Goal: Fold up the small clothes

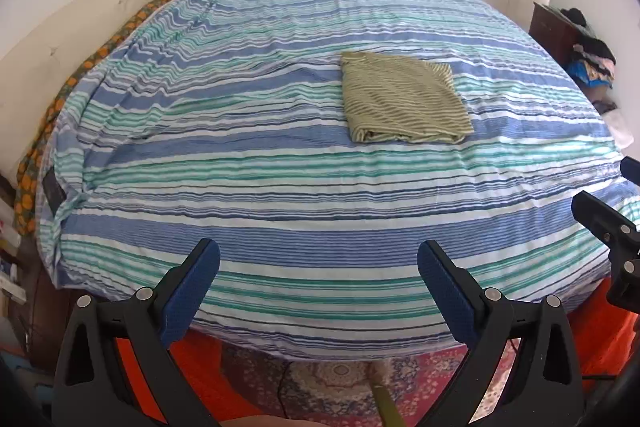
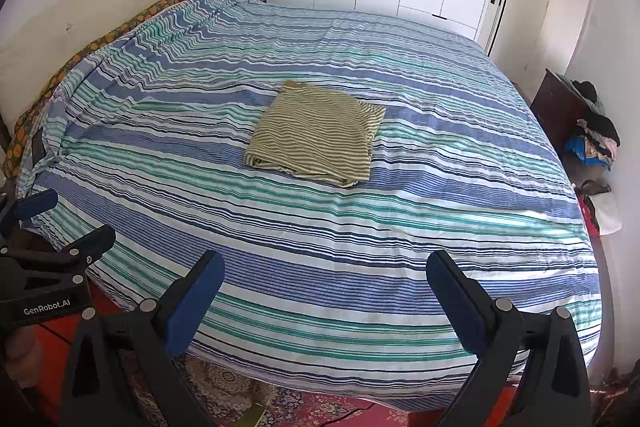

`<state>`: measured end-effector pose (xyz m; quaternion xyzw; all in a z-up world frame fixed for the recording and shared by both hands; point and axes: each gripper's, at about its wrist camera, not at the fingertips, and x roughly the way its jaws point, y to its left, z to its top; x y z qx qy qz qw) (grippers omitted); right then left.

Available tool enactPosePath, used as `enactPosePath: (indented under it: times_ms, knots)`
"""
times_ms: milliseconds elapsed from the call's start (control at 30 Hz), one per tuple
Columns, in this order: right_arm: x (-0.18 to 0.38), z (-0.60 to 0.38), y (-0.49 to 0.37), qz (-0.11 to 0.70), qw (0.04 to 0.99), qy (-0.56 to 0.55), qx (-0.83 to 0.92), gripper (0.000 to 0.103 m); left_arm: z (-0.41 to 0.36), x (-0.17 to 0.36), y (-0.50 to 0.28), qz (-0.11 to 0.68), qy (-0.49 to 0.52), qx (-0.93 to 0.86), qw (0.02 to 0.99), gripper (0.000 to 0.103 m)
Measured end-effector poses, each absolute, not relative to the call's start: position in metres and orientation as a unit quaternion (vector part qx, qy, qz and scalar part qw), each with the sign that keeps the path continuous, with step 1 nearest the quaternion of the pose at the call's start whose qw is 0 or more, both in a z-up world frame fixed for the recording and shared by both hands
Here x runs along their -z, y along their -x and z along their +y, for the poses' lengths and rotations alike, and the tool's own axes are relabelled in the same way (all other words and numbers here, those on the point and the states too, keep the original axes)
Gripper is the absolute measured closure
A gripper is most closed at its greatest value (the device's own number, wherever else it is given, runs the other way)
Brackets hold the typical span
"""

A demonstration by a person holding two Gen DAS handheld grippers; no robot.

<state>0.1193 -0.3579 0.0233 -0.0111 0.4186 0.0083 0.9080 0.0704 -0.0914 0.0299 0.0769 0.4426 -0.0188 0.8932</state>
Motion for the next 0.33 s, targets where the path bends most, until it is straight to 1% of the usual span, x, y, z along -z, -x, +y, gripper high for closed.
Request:
enactPosePath:
  times_ms: [333]
  knots:
    - [-0.0237, -0.3556, -0.1140, 0.416, 0.909, 0.010, -0.007, 0.003, -0.0918, -0.0385, -0.0640, 0.432, -0.069, 0.022, 0.899, 0.003]
